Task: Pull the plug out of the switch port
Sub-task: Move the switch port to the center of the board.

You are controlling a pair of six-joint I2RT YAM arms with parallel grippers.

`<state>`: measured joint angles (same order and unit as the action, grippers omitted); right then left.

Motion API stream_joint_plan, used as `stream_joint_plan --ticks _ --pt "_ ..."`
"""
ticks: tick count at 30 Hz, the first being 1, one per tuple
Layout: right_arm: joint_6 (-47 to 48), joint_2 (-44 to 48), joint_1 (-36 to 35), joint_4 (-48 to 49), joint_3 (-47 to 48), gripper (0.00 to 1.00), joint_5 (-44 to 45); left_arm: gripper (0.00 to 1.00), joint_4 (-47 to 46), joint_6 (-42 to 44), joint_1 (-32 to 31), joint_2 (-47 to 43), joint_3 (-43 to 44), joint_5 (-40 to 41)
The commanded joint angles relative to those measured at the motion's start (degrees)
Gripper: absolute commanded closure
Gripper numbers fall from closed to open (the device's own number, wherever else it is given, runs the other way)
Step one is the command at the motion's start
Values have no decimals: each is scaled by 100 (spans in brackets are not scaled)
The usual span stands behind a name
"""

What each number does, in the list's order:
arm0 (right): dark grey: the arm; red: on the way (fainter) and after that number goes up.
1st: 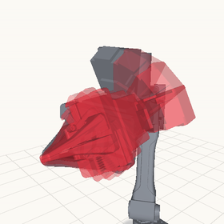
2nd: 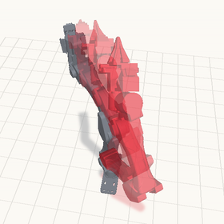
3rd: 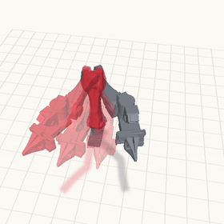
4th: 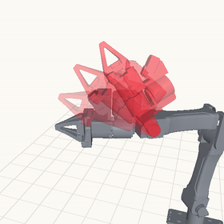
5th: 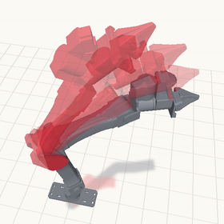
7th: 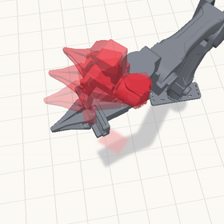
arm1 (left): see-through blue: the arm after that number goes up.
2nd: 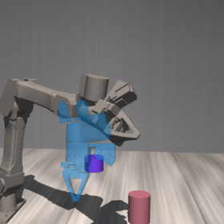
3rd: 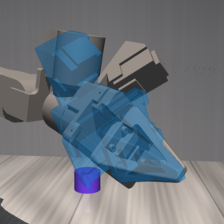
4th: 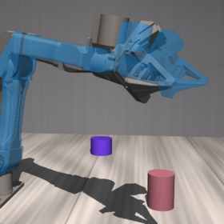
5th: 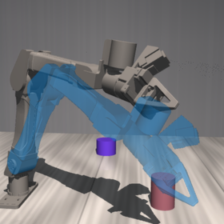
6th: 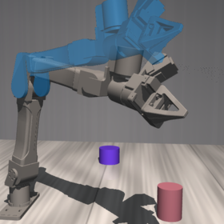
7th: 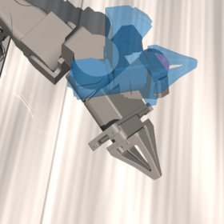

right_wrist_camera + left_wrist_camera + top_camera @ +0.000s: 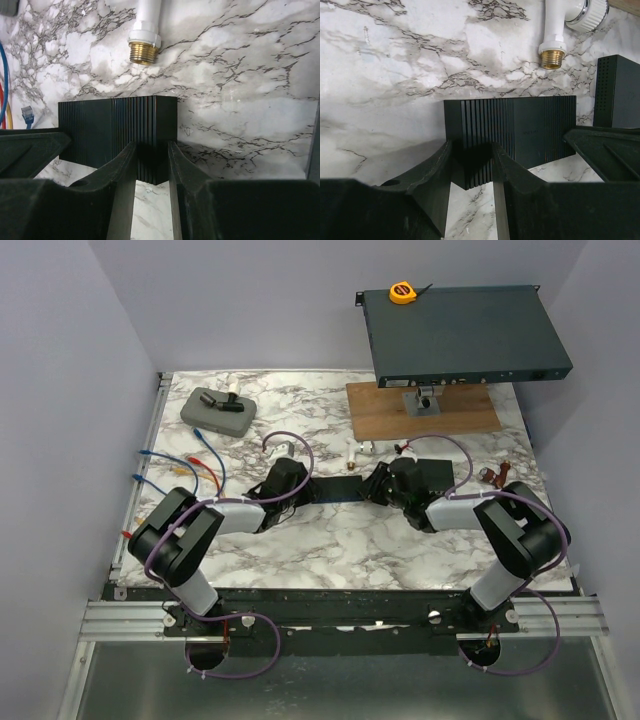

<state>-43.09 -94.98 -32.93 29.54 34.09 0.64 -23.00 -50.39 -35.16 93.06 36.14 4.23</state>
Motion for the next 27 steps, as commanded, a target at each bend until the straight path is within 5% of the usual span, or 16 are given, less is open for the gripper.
stream_joint_plan --ticks 1,27 --pt "-11 -56 1 -373 -152 70 -82 69 -134 -1 -297 149 221 -747" --pt "-20 -29 198 -562 -170 65 22 67 15 82 -352 543 645 -680"
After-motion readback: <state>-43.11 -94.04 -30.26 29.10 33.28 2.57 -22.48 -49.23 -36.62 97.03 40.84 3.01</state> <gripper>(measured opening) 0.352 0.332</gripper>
